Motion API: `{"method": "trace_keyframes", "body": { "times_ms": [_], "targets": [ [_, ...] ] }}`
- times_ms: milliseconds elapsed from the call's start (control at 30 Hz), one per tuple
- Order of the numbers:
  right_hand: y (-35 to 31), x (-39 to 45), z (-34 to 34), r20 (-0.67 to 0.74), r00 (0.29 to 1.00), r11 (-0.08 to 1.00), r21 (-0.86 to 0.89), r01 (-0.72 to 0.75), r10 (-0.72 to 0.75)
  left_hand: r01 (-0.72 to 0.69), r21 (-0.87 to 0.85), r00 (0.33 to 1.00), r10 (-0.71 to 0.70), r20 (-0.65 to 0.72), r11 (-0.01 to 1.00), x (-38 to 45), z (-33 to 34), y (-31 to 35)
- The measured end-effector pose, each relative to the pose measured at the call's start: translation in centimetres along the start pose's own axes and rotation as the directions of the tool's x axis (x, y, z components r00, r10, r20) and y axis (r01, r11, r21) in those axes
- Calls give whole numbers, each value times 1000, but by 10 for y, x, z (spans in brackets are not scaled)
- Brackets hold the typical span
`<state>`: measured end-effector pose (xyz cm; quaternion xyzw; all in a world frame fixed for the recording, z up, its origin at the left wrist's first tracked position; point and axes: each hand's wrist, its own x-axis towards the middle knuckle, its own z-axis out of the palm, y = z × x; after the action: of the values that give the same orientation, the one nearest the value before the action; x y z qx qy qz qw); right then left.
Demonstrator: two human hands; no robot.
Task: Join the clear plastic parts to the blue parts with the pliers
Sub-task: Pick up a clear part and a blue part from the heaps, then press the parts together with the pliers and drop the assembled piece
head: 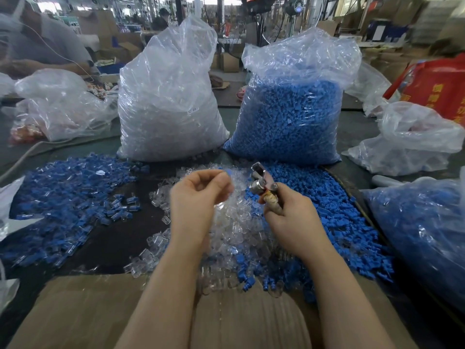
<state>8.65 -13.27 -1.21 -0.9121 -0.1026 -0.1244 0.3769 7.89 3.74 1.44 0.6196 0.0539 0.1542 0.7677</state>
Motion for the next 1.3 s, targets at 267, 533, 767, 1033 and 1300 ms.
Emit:
{"method": "trace_keyframes", "body": {
  "times_ms": [267,533,767,1033,1300],
  "targets": [
    [18,5,-7,-57,984,958,-226,-177,169,279,-446,760,-479,-439,851,33,-96,-1],
    [22,4,-7,-30,977,909,-362,-209,213,132,-700,687,-574,-446,702,35,-125,-10],
    [24,2,-7,-60,963,883,-388,-264,261,239,-219,733,-324,-598,946,36,-116,-6],
    [23,2,-2,-39,957,845,-462,-271,286,272,872,962,-152,-229,407,31,-87,-24],
    [20,1,4,35,959,829,-512,-226,283,210,892,972,-186,-146,401,33,-87,-21]
  ]
}}
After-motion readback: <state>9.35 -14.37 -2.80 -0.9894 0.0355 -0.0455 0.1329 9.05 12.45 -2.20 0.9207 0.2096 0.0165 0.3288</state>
